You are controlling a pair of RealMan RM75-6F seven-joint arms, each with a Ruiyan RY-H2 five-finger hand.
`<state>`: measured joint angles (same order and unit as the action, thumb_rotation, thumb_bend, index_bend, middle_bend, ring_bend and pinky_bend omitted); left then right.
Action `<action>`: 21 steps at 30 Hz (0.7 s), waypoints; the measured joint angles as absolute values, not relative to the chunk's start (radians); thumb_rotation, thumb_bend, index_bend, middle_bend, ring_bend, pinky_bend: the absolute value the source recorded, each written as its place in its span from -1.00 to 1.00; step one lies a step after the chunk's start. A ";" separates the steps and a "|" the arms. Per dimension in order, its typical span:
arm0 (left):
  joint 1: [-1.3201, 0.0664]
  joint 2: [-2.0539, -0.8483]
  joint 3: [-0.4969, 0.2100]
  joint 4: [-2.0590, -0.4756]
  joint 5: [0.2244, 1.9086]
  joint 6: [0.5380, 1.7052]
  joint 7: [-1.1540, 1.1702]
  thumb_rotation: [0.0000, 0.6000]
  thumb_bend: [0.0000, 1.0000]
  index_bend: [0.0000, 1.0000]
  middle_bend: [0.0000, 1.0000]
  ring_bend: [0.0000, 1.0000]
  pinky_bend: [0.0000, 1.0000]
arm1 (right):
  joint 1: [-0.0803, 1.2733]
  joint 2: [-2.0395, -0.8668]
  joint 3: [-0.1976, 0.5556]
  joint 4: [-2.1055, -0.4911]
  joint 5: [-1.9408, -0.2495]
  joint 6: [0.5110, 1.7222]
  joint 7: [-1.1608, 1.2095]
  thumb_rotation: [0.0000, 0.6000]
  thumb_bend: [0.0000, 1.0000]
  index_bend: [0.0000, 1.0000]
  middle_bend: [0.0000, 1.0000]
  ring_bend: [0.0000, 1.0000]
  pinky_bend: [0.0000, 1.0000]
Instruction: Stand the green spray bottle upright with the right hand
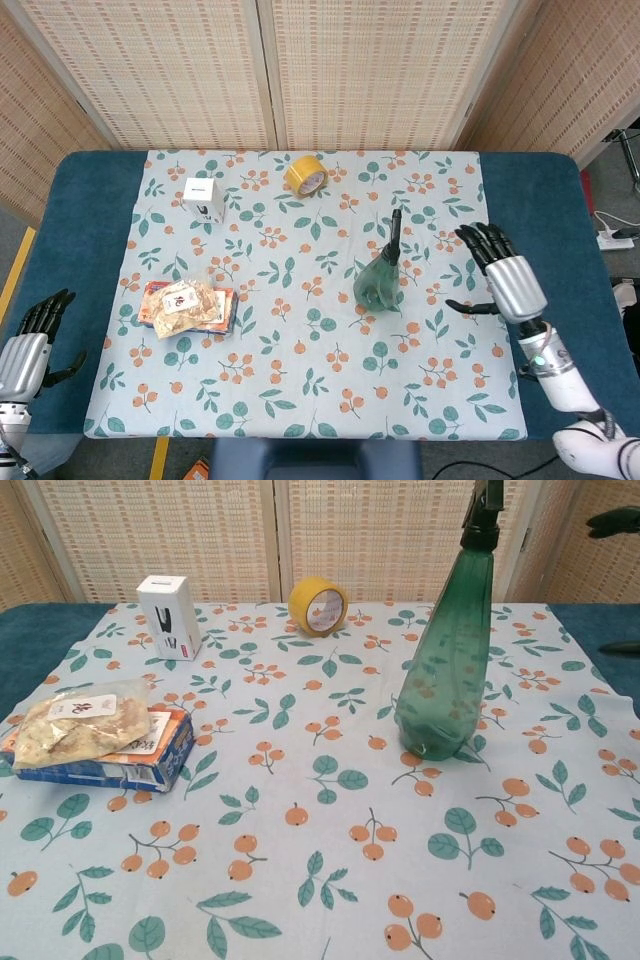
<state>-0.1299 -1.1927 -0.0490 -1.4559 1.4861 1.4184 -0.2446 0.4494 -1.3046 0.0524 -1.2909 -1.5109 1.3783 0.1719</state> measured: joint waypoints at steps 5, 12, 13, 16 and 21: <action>-0.136 -1.195 -0.048 -1.456 1.486 1.408 -0.234 1.00 -0.40 -1.00 -1.00 -1.00 -0.89 | 0.374 -1.247 0.041 -1.288 -1.488 1.407 0.142 1.00 -1.00 -0.62 -0.87 -1.00 -0.93; -0.139 -1.192 -0.047 -1.449 1.472 1.394 -0.234 1.00 -0.40 -1.00 -1.00 -1.00 -0.89 | 0.269 -1.235 0.046 -1.147 -1.420 1.467 0.180 1.00 -1.00 -0.45 -0.86 -1.00 -0.98; -0.138 -1.191 -0.047 -1.449 1.471 1.394 -0.235 1.00 -0.40 -1.00 -1.00 -1.00 -0.89 | 0.260 -1.232 0.048 -1.143 -1.411 1.476 0.172 1.00 -1.00 -0.43 -0.86 -1.00 -0.99; -0.135 -1.189 -0.048 -1.450 1.469 1.400 -0.235 1.00 -0.40 -1.00 -1.00 -1.00 -0.89 | 0.224 -1.205 0.054 -1.174 -1.368 1.472 0.170 1.00 -1.00 -0.42 -0.86 -1.00 -1.00; -0.134 -1.186 -0.042 -1.458 1.479 1.404 -0.222 1.00 -0.41 -1.00 -1.00 -1.00 -0.89 | 0.173 -1.160 0.055 -1.272 -1.310 1.458 0.131 1.00 -1.00 -0.40 -0.86 -1.00 -1.00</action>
<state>-0.1336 -1.1859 -0.0422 -1.4577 1.4786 1.4043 -0.2216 0.1733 -1.1597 0.0546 -1.2720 -1.3096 1.4581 0.1311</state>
